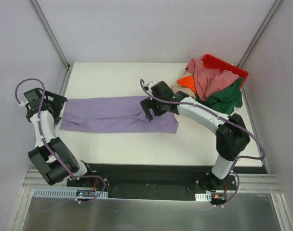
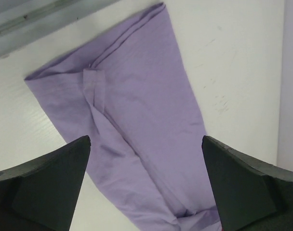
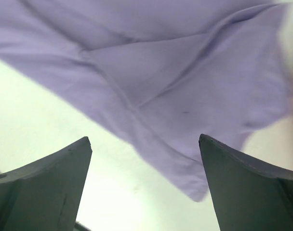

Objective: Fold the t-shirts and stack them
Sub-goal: Fold the other side of the tshirt into a rectangle, then rotate the tshirt 90 degrees

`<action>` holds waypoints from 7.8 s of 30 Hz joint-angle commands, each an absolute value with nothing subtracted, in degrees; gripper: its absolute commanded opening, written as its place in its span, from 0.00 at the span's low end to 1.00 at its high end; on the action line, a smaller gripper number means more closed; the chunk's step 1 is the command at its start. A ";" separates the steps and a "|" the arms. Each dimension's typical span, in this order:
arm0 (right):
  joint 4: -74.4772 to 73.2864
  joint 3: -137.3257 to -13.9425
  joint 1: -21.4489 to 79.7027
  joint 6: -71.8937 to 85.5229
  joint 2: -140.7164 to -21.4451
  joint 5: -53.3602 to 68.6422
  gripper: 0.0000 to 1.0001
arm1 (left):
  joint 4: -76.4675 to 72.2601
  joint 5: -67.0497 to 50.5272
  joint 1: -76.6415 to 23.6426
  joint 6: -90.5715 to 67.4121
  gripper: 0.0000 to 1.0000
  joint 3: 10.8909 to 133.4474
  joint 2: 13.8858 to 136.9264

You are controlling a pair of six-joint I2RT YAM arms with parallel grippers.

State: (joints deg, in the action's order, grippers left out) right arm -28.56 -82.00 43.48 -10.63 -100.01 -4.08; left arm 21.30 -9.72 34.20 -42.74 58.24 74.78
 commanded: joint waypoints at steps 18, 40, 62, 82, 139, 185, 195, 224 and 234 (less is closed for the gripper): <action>-20.30 -88.94 43.68 -1.23 -115.83 14.77 0.96 | 22.24 -12.39 33.14 -37.00 0.99 52.82 79.98; -25.32 -82.90 45.87 -13.36 -106.53 1.59 0.96 | 22.32 -13.01 33.14 -37.00 0.99 51.86 78.31; -29.62 -91.14 49.48 -5.19 -117.77 -10.81 0.72 | 22.32 -13.01 33.13 -37.44 0.99 50.98 76.64; -26.81 -91.93 49.66 -5.61 -116.80 -10.99 0.01 | 22.24 -13.27 33.13 -37.53 0.99 50.71 76.46; -18.01 -76.84 50.28 5.96 -100.30 -15.92 0.96 | 20.65 -18.71 20.66 -34.98 0.99 60.62 84.78; -33.66 -112.89 37.78 -0.10 -122.10 5.46 0.96 | 31.82 -21.34 2.55 -40.35 0.99 39.20 43.13; -29.18 -96.94 50.18 14.05 -120.14 9.40 0.96 | 27.52 -22.59 0.18 -39.28 0.99 33.32 60.20; -48.61 -138.34 29.19 -1.39 -141.69 4.93 0.96 | 6.50 -23.12 -25.48 -55.99 0.99 38.31 74.71; -45.28 -111.32 35.67 -13.26 -114.82 3.70 0.96 | 16.75 -12.51 -26.37 -52.21 0.99 35.60 58.38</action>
State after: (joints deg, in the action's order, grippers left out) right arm -47.11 -123.57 28.73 -6.13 -131.92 6.33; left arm 8.38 -21.63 -26.26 -54.35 36.88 66.85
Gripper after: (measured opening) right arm 0.960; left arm 0.990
